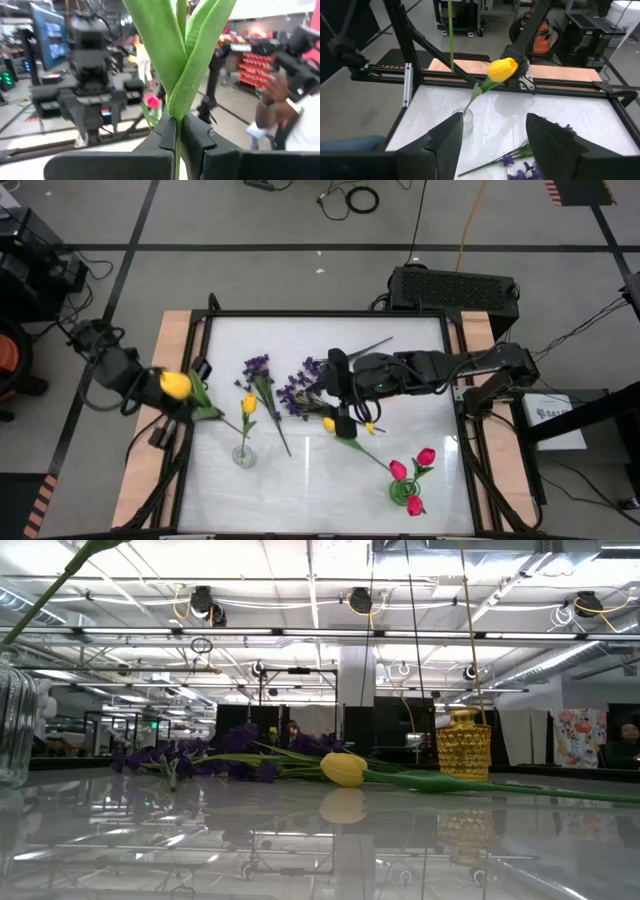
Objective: Sort flowers into vase by color
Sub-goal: Put the bottom yellow flower into the transparent vase
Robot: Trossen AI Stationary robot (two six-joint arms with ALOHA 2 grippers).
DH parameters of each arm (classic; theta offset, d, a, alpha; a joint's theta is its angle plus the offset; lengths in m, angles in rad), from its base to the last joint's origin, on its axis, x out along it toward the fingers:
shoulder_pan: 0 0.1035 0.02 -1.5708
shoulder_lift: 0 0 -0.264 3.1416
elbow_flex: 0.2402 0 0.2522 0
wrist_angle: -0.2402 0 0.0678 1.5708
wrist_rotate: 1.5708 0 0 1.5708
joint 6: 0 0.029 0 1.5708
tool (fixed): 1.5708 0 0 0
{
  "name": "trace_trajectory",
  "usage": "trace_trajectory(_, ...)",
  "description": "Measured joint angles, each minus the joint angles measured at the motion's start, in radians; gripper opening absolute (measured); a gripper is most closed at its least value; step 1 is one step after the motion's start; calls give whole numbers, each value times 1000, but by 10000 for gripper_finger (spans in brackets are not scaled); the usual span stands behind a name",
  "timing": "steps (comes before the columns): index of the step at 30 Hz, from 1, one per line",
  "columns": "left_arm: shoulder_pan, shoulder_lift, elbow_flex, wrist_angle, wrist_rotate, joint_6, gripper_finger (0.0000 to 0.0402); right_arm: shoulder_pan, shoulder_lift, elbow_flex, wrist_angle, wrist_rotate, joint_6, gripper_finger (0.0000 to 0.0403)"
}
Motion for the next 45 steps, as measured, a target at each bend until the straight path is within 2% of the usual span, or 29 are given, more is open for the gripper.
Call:
trace_trajectory(4,-87,-1,-36,4,-72,-27,11,18,0,0,-10,-1,1,210)
trace_trajectory(10,-229,1,-140,43,-236,-60,11,33,0,0,-14,-1,0,210)
trace_trajectory(18,-366,0,-246,68,-390,-6,11,31,0,0,-13,-1,-3,210)
trace_trajectory(27,-464,0,-311,62,-423,98,11,31,0,0,-14,-1,-3,210)
trace_trajectory(36,-480,4,-398,128,-439,66,11,31,0,0,-13,-1,-3,210)
trace_trajectory(45,-479,74,-410,131,-466,45,11,31,0,0,-12,-1,-4,210)
